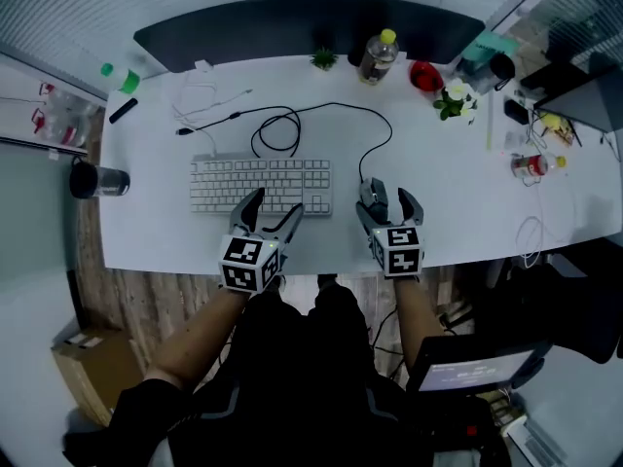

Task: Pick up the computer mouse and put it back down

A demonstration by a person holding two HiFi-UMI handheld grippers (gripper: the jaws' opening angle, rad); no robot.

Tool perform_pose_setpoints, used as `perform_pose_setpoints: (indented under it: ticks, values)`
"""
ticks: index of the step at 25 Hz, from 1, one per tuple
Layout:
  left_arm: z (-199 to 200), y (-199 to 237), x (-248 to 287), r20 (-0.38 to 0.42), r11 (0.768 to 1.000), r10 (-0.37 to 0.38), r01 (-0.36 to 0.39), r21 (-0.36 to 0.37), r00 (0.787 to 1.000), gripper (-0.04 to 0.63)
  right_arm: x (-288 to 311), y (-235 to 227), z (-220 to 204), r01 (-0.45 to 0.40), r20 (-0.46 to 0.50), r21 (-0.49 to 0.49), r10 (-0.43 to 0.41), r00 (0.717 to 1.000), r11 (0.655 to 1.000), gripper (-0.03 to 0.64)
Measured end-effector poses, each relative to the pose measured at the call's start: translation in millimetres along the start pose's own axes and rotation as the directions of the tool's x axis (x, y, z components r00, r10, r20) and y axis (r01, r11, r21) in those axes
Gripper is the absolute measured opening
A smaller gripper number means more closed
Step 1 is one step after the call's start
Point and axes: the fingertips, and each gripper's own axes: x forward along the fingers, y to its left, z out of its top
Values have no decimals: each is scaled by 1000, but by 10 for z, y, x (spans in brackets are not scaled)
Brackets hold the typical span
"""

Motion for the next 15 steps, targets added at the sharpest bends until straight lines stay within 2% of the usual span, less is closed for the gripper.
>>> perform_pose_setpoints:
  ticks: [3,7,15]
  values:
    - [-317,4,75,-66,1000,6,-5,11,998,353,147,1,-258,16,-50,8,-15,999,1000,394]
    - [-615,-11,142,-111,1000,-4,4,-3,994,353,265,-6,-461,22,-83,3,-22,996,1000,364]
    - [-820,64,162,-145,1000,-4,2,-15,989,353,363,47,-524,24,-73,-11,-25,997,1000,331]
